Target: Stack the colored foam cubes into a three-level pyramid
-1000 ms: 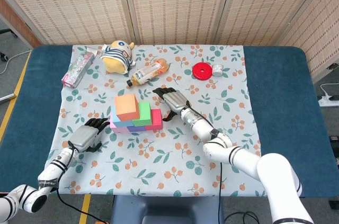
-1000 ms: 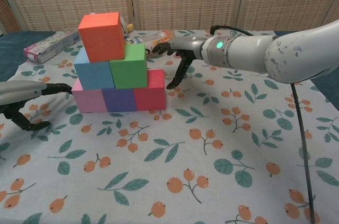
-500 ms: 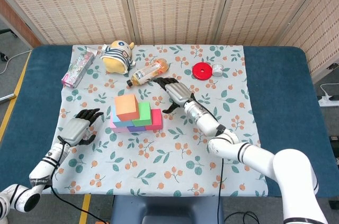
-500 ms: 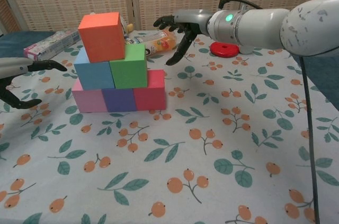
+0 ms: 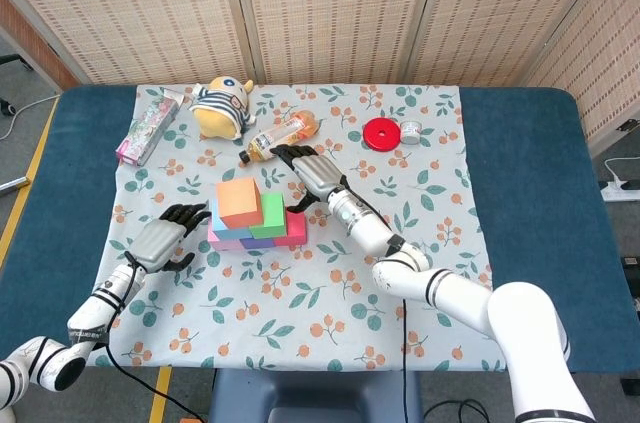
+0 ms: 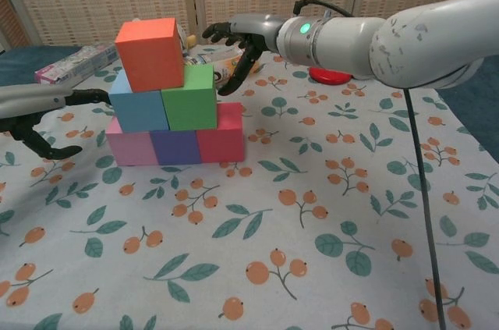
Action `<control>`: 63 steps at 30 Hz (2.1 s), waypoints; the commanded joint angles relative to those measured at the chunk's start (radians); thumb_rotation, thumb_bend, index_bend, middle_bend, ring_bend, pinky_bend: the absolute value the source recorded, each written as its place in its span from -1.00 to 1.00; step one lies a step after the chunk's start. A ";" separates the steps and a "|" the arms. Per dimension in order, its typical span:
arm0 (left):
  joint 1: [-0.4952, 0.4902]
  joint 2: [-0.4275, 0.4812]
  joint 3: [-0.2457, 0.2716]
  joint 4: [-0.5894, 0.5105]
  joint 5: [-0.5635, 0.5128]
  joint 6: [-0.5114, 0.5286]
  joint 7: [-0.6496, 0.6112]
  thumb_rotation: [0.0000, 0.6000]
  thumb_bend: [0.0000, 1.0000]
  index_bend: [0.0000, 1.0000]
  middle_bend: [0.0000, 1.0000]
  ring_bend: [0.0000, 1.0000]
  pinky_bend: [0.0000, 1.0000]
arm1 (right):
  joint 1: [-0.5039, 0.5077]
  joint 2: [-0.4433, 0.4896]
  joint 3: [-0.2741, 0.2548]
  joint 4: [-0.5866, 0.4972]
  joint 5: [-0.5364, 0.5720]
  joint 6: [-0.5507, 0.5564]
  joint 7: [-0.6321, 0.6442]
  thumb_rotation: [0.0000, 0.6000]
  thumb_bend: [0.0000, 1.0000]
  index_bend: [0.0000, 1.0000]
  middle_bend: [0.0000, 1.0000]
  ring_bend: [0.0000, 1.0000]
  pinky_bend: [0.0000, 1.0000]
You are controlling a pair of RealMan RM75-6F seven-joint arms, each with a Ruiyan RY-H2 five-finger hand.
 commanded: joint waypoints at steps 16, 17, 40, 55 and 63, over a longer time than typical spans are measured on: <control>-0.024 -0.010 0.003 0.012 0.011 -0.013 0.003 1.00 -0.11 -0.84 -1.00 -1.00 -0.88 | 0.014 -0.018 -0.006 0.019 -0.012 0.000 0.008 1.00 -0.92 -1.00 -0.97 -1.00 -1.00; -0.025 -0.010 0.003 0.012 0.011 -0.013 0.004 1.00 -0.11 -0.84 -1.00 -1.00 -0.88 | 0.014 -0.017 -0.007 0.018 -0.012 0.001 0.007 1.00 -0.92 -1.00 -0.97 -1.00 -1.00; -0.019 -0.005 0.010 0.012 -0.001 -0.001 0.005 1.00 -0.11 -0.84 -1.00 -1.00 -0.88 | -0.005 0.005 -0.018 -0.009 -0.004 0.014 -0.008 1.00 -0.92 -1.00 -0.97 -1.00 -1.00; 0.172 0.155 0.012 -0.085 -0.063 0.245 -0.031 1.00 -0.11 -0.83 -1.00 -1.00 -0.88 | -0.305 0.414 -0.131 -0.492 -0.038 0.296 -0.153 1.00 -0.92 -1.00 -0.98 -1.00 -0.96; 0.349 0.186 0.017 -0.093 -0.123 0.435 -0.071 1.00 -0.13 -0.78 -0.97 -1.00 -0.88 | -0.616 0.661 -0.266 -0.722 -0.143 0.616 -0.149 1.00 -0.92 -1.00 -0.98 -1.00 -0.90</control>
